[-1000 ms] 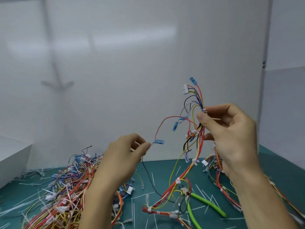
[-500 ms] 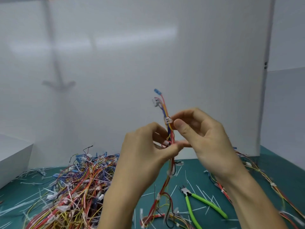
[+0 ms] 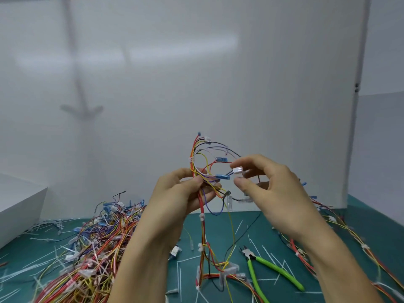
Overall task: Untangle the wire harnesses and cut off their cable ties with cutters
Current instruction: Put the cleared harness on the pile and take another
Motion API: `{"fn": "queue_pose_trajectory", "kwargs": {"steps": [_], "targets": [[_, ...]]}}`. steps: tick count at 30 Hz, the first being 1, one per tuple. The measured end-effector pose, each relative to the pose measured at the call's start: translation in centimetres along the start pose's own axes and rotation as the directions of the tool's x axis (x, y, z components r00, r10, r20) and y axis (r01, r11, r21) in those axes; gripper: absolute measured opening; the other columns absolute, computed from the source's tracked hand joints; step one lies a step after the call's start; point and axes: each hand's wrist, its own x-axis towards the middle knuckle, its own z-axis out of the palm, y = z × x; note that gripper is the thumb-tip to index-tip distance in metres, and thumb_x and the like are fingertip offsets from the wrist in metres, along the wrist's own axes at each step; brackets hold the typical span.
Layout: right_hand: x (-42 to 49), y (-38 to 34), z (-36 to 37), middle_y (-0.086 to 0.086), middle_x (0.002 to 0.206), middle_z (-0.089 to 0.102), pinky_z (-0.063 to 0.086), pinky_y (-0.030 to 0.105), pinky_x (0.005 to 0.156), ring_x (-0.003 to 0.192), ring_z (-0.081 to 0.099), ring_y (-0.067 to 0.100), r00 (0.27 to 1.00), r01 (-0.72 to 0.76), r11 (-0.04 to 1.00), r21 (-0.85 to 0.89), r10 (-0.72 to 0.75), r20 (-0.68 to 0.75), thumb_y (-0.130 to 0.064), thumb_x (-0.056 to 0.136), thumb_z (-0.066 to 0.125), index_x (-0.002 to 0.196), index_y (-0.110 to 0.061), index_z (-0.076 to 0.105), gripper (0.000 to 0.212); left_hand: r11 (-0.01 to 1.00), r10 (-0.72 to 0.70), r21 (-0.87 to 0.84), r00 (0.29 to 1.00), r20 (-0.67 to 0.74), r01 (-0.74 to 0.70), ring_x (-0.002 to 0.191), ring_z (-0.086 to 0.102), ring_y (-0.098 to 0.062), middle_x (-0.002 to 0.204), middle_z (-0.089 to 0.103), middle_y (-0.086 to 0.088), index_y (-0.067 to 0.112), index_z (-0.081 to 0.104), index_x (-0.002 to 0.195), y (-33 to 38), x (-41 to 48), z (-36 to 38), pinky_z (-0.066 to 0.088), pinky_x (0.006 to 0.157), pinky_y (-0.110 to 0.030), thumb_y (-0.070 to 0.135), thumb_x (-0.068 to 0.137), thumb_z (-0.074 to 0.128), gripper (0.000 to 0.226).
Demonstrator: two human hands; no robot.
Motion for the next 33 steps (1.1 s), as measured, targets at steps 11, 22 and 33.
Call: {"fn": "queue_pose_trajectory", "kwargs": {"steps": [11, 22, 33], "targets": [[0.1, -0.6, 0.7, -0.004, 0.087, 0.078, 0.055, 0.043, 0.092, 0.090, 0.073, 0.016, 0.970, -0.106, 0.955, 0.277, 0.038, 0.242, -0.054, 0.076, 0.065, 0.099, -0.018, 0.072, 0.043, 0.999, 0.043, 0.022, 0.987, 0.152, -0.046, 0.098, 0.073, -0.025, 0.109, 0.075, -0.012, -0.002, 0.061, 0.113, 0.3, -0.1, -0.8, 0.060, 0.078, -0.029, 0.001, 0.098, 0.048, 0.020], [-0.3, -1.3, 0.8, -0.009, 0.077, 0.077, 0.051, 0.010, 0.060, 0.066, 0.070, 0.003, 0.975, -0.188, 0.906, 0.380, 0.125, 0.186, -0.003, 0.085, 0.073, 0.090, -0.022, 0.077, 0.020, 0.995, 0.035, 0.080, 0.975, 0.221, -0.053, 0.094, 0.074, -0.023, 0.101, 0.075, -0.015, 0.008, 0.059, 0.108, 0.2, -0.5, -0.6, 0.060, 0.085, -0.032, 0.003, 0.102, 0.044, 0.017], [-0.1, -0.8, 0.8, -0.016, 0.077, 0.075, 0.052, 0.013, 0.061, 0.069, 0.070, 0.004, 0.985, -0.172, 0.958, 0.229, 0.169, 0.033, 0.007, 0.088, 0.062, 0.079, -0.033, 0.075, 0.044, 0.968, 0.066, 0.226, 0.981, 0.181, -0.106, 0.086, 0.076, -0.023, 0.092, 0.078, -0.008, 0.009, 0.062, 0.107, 0.3, -0.7, -0.2, 0.061, 0.074, -0.028, 0.012, 0.097, 0.059, 0.011]]}}
